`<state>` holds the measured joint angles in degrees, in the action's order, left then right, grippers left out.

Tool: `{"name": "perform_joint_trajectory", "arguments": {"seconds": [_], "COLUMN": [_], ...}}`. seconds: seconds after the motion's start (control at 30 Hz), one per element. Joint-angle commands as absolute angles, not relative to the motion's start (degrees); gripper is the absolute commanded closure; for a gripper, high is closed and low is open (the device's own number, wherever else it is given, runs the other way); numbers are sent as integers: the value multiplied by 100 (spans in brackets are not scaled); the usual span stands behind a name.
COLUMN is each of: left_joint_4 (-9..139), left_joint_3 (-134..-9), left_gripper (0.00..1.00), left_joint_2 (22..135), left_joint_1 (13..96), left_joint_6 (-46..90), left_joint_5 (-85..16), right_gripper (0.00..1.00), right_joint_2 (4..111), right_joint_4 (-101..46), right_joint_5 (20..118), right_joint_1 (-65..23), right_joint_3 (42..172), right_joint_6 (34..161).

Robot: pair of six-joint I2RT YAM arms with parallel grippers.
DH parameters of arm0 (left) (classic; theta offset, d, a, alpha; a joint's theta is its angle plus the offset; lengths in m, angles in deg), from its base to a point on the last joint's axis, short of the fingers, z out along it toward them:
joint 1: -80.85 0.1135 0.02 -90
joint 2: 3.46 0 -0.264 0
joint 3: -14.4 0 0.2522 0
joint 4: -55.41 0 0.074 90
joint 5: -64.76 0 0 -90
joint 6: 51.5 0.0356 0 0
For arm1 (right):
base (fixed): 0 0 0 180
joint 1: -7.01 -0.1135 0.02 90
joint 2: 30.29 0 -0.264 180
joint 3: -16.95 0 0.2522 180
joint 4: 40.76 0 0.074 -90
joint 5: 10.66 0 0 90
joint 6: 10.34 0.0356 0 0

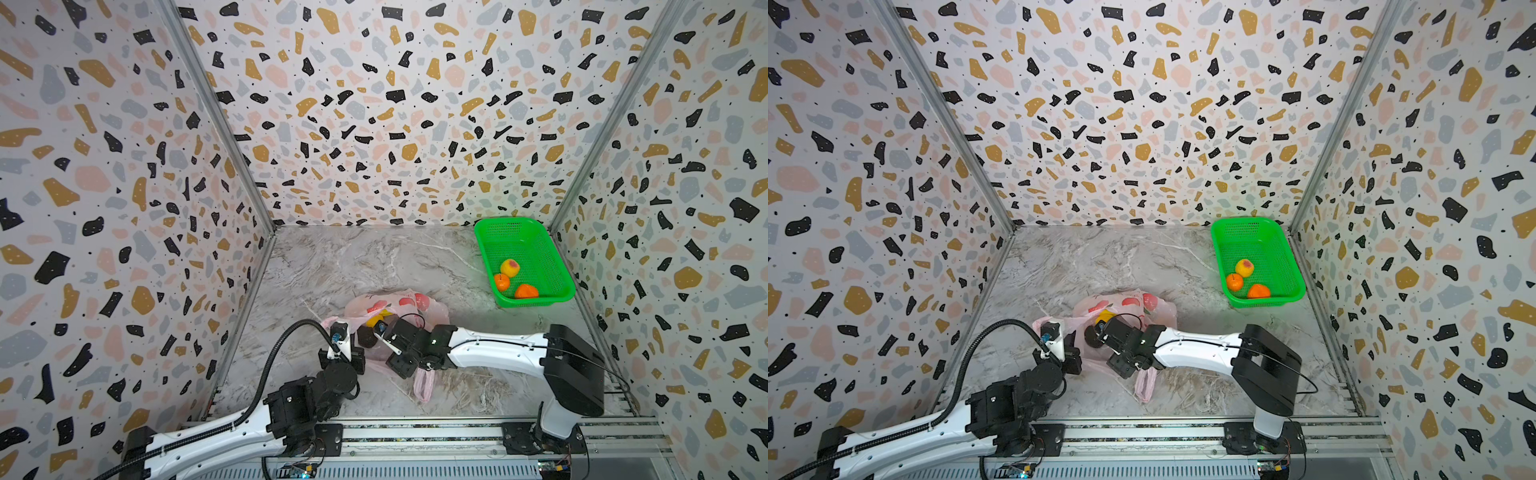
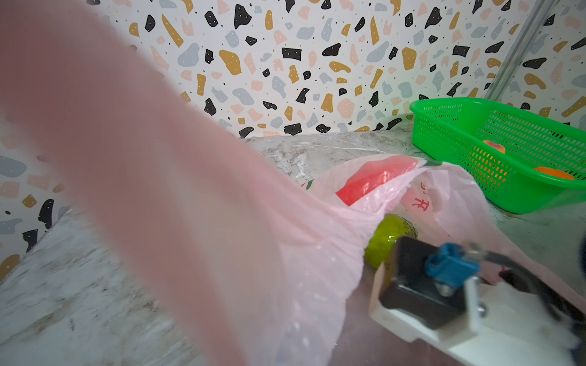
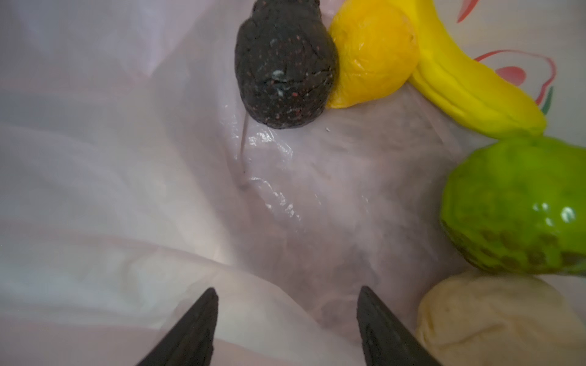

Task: Untie the knot of the plastic bag and take out the fruit
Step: 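Lower the open right gripper into the bag toward the green fruit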

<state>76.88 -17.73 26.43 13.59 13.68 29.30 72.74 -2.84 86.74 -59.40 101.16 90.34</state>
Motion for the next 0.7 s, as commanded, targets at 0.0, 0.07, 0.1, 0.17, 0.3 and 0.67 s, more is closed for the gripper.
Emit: {"name": "perform_joint_trajectory", "arguments": {"seconds": [0.0,0.07,0.1,0.17,0.3,0.67], "left_joint_4": [7553,7559,7550,7550,7591,7459], "left_joint_3": [-1904,-1895,-1896,-1883,-1896,-1825], "left_gripper": [100,100,100,100,100,100], "left_joint_2": [2583,2577,2580,2588,2575,2593], "left_joint_1": [1328,1326,1325,1326,1326,1318], "left_joint_6": [1443,1442,1428,1432,1424,1437], "left_joint_5": [3025,3012,3005,3004,3003,2811], "right_gripper": [29,28,28,27,25,21], "right_joint_2": [7537,7685,7746,7827,7696,7455], "right_joint_4": [347,411,440,527,635,344], "right_joint_5": [8683,8477,8405,8438,8676,9047], "right_joint_1": [-5748,-5581,-5507,-5381,-5067,-4712], "right_joint_3": [10733,11015,11181,11477,11696,11255], "right_joint_6": [9108,9166,9206,9326,9574,9663]}}
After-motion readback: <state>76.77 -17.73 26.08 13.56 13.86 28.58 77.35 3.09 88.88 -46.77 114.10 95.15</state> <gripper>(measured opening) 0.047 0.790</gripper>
